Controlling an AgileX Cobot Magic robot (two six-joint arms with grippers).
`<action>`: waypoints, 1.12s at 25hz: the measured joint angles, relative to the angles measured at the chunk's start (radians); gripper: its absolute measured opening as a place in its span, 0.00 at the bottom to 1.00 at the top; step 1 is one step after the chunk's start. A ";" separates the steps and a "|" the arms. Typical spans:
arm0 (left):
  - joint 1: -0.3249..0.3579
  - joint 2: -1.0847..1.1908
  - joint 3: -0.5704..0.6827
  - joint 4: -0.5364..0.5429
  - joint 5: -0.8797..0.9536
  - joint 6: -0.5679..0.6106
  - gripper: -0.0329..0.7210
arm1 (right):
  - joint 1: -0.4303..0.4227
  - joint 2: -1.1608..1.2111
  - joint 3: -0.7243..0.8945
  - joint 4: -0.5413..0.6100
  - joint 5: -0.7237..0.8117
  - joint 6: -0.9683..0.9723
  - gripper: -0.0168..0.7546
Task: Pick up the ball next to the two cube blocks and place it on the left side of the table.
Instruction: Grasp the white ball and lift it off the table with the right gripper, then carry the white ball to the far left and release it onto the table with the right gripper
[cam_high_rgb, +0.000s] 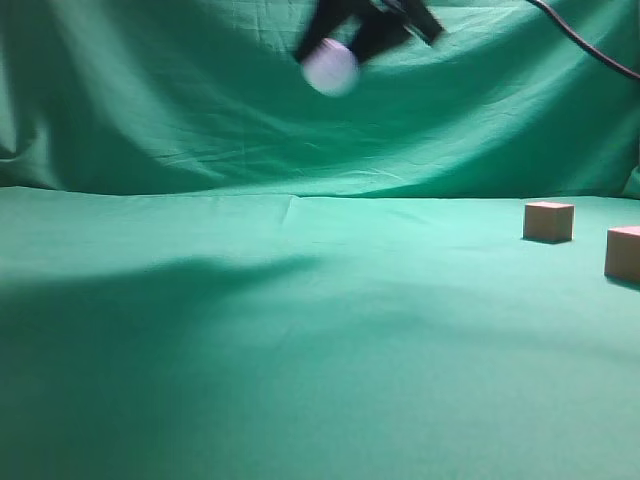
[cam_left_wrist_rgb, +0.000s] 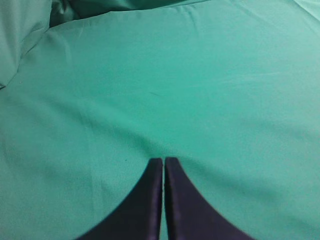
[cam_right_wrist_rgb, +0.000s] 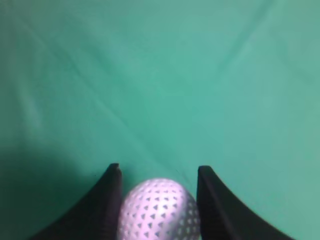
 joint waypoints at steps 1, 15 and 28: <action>0.000 0.000 0.000 0.000 0.000 0.000 0.04 | 0.042 0.000 -0.031 0.012 -0.030 -0.011 0.42; 0.000 0.000 0.000 0.000 0.000 0.000 0.04 | 0.516 0.312 -0.268 0.065 -0.775 -0.072 0.42; 0.000 0.000 0.000 0.000 0.000 0.000 0.04 | 0.551 0.590 -0.388 0.072 -0.873 -0.088 0.42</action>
